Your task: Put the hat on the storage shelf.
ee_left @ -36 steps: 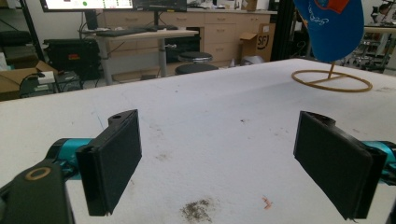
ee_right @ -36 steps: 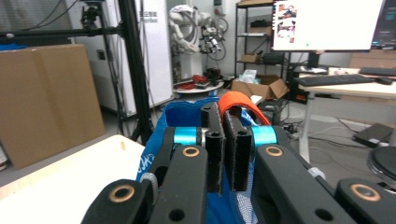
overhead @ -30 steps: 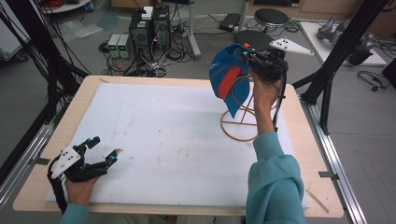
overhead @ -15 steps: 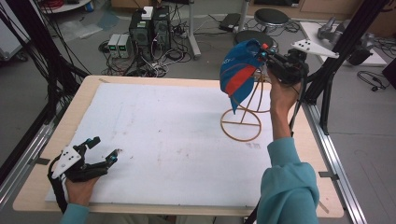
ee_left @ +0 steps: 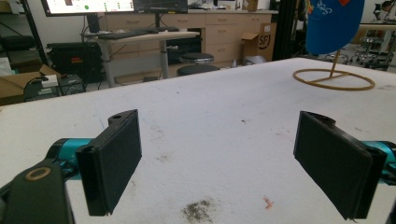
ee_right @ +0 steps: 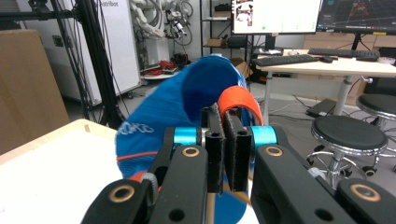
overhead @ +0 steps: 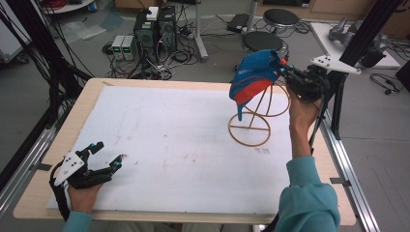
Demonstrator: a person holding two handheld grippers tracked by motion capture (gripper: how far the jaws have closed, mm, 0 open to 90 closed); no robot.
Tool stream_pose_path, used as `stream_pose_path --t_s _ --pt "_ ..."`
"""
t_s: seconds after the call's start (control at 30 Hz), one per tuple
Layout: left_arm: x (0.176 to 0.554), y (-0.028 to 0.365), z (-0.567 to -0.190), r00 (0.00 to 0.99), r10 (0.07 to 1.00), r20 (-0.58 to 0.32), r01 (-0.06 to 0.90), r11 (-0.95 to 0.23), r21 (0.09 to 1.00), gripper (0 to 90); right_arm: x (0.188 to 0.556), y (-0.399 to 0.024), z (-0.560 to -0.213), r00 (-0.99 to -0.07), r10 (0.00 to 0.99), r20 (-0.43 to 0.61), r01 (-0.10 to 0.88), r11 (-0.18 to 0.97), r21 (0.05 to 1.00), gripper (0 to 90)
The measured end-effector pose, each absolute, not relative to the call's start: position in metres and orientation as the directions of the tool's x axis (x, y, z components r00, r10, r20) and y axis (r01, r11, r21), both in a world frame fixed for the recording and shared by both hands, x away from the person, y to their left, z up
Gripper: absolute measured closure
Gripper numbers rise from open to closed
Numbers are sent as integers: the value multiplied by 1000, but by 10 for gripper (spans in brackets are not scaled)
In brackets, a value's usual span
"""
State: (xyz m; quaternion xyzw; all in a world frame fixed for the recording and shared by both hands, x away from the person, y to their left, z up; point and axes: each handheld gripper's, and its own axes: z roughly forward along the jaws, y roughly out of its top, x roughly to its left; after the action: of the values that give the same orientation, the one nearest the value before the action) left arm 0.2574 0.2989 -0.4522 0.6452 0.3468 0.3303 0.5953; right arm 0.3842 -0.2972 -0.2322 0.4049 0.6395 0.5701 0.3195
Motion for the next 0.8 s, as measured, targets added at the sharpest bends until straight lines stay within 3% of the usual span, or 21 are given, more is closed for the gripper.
stream_pose_path --t_s 0.8 --pt "257 298 -452 537 843 22 52 -59 997 155 360 -338 -274 -431 901 61 204 32 978 879"
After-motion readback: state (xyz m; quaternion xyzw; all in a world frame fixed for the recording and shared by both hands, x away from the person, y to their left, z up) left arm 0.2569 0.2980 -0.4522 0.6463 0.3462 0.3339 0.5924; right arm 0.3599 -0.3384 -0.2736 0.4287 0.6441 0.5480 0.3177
